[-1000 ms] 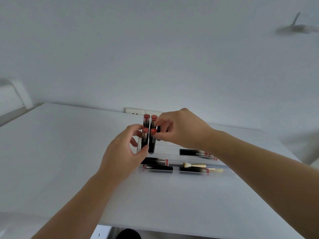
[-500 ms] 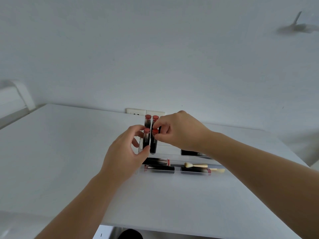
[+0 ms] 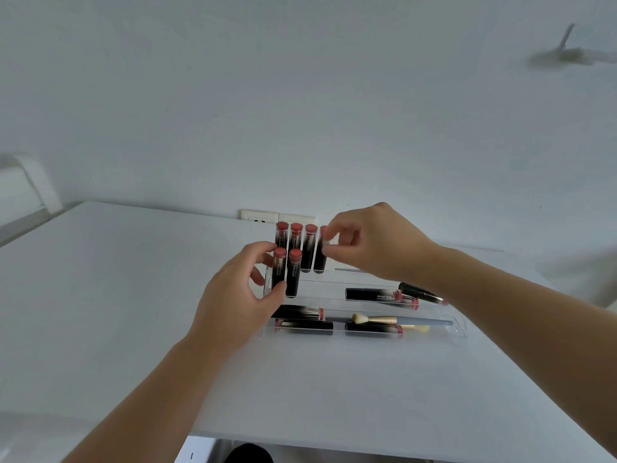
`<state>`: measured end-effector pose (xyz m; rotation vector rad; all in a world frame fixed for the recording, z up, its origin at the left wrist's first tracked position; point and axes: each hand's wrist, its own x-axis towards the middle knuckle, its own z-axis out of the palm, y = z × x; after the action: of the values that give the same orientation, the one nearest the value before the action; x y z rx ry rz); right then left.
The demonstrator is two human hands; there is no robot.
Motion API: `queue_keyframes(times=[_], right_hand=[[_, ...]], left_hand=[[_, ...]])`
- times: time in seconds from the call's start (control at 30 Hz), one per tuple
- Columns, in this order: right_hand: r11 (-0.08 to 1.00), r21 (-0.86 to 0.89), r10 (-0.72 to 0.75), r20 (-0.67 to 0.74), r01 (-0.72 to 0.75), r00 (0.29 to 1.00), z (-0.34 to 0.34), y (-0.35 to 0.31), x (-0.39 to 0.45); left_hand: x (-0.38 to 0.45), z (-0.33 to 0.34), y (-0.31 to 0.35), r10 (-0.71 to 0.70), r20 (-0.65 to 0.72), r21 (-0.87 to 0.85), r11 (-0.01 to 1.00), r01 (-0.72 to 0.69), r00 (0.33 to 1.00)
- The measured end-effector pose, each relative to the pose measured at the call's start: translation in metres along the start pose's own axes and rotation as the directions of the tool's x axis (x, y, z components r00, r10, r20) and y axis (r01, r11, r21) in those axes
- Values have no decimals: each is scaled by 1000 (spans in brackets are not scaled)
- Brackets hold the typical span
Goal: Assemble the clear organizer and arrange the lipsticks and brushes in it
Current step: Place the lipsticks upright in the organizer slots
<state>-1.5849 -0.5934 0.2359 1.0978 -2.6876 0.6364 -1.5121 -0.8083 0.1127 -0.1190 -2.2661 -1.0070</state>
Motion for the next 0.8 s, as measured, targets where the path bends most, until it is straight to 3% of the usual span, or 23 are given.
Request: queue_keyframes(times=[0.17, 0.23, 0.33, 0.47, 0.67, 0.8], right_hand=[[994, -103, 69, 345, -35, 936, -13, 18, -8], [980, -198, 114, 407, -34, 906, -12, 23, -10], [962, -270, 157, 449, -34, 879, -12, 31, -11], [952, -299, 212, 492, -65, 844, -23, 40, -15], [933, -349, 274, 524, -90, 807, -33, 53, -25], [931, -353, 279, 520, -94, 807, -31, 55, -29]], left_hand=[[-1, 0, -1, 9, -20, 3, 1000, -9, 1000], [0, -1, 0, -12, -50, -11, 1000, 11, 999], [3, -2, -1, -159, -35, -91, 984, 155, 987], [5, -3, -3, -312, 118, -197, 923, 330, 943], [7, -4, -1, -331, 296, -227, 887, 403, 896], [7, -6, 1, -320, 335, -228, 885, 405, 886]])
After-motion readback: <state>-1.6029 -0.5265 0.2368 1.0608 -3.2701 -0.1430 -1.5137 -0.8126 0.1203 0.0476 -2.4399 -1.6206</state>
